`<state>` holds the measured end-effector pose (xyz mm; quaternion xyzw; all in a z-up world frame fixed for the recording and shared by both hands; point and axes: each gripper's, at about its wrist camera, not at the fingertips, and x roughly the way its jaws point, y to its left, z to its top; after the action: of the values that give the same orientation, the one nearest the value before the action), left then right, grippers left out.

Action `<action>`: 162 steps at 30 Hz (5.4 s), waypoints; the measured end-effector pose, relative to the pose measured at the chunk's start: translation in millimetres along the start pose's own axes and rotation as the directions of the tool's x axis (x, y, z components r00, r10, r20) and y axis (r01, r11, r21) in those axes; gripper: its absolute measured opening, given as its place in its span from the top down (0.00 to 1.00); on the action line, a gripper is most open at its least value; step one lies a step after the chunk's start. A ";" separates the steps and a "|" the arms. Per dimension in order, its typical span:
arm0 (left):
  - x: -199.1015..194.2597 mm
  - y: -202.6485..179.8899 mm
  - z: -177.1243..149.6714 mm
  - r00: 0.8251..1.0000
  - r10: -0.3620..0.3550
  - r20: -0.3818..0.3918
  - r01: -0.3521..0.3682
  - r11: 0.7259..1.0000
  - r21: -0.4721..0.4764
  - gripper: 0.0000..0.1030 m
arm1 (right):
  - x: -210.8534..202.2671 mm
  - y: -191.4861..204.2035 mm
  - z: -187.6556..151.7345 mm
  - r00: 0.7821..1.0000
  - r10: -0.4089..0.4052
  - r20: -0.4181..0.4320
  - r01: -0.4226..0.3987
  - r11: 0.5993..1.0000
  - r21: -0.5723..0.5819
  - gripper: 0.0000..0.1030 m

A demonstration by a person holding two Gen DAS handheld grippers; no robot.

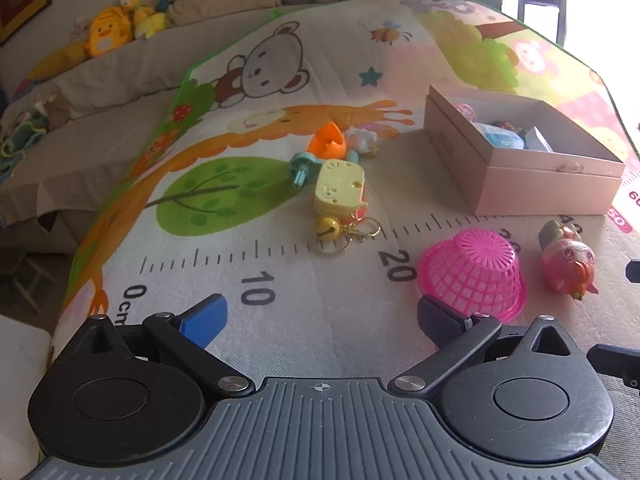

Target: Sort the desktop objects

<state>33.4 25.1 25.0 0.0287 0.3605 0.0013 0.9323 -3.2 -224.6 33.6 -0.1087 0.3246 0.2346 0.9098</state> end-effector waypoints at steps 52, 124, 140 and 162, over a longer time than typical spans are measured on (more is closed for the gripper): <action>71.4 -138.5 214.7 0.922 -0.382 0.065 0.380 0.924 0.034 0.14 | -112.9 -147.7 11.6 0.947 -0.222 0.233 0.109 0.902 0.418 0.55; -1.4 6.1 -21.8 0.984 -0.174 0.041 0.171 0.984 0.058 0.01 | 34.0 -54.1 54.3 0.993 -0.009 -0.117 0.041 0.961 0.273 0.53; -18.1 -58.9 -7.3 0.973 -0.227 0.052 0.208 0.948 0.239 0.00 | -14.6 -75.1 -15.4 0.982 -0.188 0.021 0.172 0.935 0.311 0.20; 52.6 -140.3 35.1 0.970 -0.242 -0.005 0.236 0.940 0.246 0.08 | -11.9 -63.9 -30.7 0.972 -0.233 -0.037 0.235 0.942 0.240 0.53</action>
<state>93.3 -115.6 7.9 0.0995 0.3470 -0.1565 0.9194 3.9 -294.9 20.7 -0.0357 0.3394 0.0829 0.9363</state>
